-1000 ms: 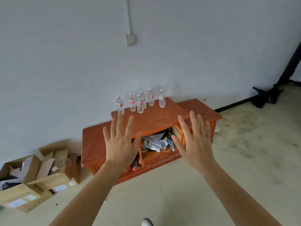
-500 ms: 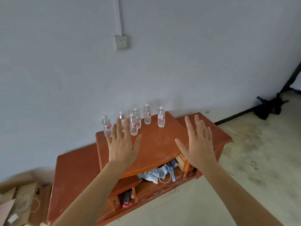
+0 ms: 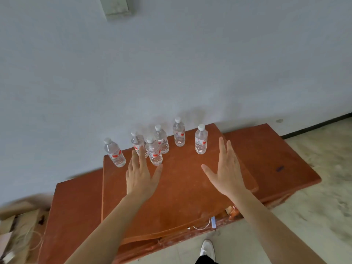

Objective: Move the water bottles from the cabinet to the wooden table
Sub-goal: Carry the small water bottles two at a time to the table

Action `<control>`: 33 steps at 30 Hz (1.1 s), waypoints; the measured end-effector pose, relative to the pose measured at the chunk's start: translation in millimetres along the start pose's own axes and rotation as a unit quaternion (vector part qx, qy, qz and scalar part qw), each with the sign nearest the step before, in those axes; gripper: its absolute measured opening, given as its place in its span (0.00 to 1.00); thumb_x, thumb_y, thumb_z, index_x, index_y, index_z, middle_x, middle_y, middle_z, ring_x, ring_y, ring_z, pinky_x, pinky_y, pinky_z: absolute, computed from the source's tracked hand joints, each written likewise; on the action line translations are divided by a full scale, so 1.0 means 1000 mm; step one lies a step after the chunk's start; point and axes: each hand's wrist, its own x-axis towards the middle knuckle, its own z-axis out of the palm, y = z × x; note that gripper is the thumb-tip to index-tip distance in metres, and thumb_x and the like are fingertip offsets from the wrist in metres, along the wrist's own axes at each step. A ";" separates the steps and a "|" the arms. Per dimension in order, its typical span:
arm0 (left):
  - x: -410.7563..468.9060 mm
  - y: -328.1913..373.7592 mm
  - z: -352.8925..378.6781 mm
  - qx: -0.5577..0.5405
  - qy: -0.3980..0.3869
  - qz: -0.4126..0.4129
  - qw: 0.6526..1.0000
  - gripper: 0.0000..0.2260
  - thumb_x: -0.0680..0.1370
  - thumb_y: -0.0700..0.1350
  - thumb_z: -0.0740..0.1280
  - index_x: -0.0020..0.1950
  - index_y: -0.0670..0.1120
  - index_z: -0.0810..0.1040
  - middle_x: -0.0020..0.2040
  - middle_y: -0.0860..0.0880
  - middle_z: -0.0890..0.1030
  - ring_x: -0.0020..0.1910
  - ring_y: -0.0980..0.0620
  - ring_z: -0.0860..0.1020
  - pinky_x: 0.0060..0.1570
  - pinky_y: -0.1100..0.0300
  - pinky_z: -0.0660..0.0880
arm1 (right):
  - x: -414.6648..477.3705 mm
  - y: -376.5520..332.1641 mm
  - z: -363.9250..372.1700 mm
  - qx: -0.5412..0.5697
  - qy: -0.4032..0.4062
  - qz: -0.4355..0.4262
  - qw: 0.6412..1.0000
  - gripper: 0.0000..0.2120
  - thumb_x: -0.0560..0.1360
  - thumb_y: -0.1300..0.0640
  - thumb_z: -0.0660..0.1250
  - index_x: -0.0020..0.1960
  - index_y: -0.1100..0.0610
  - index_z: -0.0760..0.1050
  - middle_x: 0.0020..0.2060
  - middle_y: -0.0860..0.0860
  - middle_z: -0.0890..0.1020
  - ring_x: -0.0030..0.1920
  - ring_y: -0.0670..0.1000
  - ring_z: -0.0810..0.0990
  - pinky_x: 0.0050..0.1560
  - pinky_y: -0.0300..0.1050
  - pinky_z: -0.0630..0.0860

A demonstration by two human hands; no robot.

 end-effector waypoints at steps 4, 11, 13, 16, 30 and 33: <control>0.065 0.014 0.039 -0.044 -0.012 -0.070 0.997 0.43 0.77 0.70 0.58 0.80 0.58 0.34 0.83 0.47 0.44 0.81 0.41 0.50 0.75 0.41 0.57 | 0.084 0.033 0.031 0.067 -0.047 0.018 0.996 0.54 0.75 0.34 0.67 0.78 0.41 0.26 0.82 0.55 0.41 0.82 0.57 0.45 0.79 0.61 0.54; 0.132 0.006 0.124 -0.175 -0.011 -0.238 0.955 0.50 0.71 0.72 0.67 0.80 0.58 0.38 0.83 0.50 0.50 0.80 0.44 0.54 0.74 0.39 0.60 | 0.168 0.086 0.106 0.178 -0.066 0.101 0.977 0.58 0.71 0.34 0.73 0.78 0.37 0.29 0.82 0.47 0.42 0.82 0.55 0.50 0.77 0.66 0.60; 0.148 -0.006 0.145 -0.199 -0.005 -0.268 0.943 0.52 0.69 0.72 0.68 0.80 0.57 0.39 0.82 0.50 0.51 0.80 0.44 0.56 0.74 0.38 0.61 | 0.180 0.100 0.130 0.213 -0.056 0.113 0.969 0.58 0.70 0.34 0.75 0.78 0.35 0.31 0.83 0.47 0.44 0.82 0.55 0.52 0.77 0.63 0.59; 0.169 -0.022 0.175 -0.235 0.036 -0.267 0.934 0.51 0.69 0.68 0.72 0.80 0.60 0.40 0.81 0.50 0.57 0.77 0.44 0.62 0.71 0.39 0.64 | 0.194 0.118 0.169 0.260 -0.029 0.121 0.958 0.59 0.68 0.34 0.77 0.76 0.30 0.30 0.83 0.48 0.47 0.81 0.54 0.54 0.75 0.54 0.56; 0.181 -0.087 0.239 -0.229 0.102 -0.237 0.939 0.34 0.77 0.58 0.71 0.72 0.63 0.50 0.69 0.42 0.75 0.56 0.41 0.79 0.51 0.50 0.72 | 0.197 0.143 0.252 0.266 0.059 0.103 0.957 0.38 0.76 0.48 0.74 0.76 0.59 0.57 0.69 0.58 0.67 0.67 0.56 0.75 0.60 0.61 0.80; 0.157 -0.084 0.228 -0.222 0.068 -0.222 0.947 0.32 0.76 0.55 0.70 0.71 0.61 0.52 0.70 0.40 0.73 0.60 0.35 0.77 0.51 0.48 0.74 | 0.175 0.126 0.245 0.263 0.035 0.116 0.957 0.37 0.75 0.49 0.75 0.74 0.57 0.57 0.68 0.58 0.67 0.67 0.56 0.76 0.59 0.61 0.80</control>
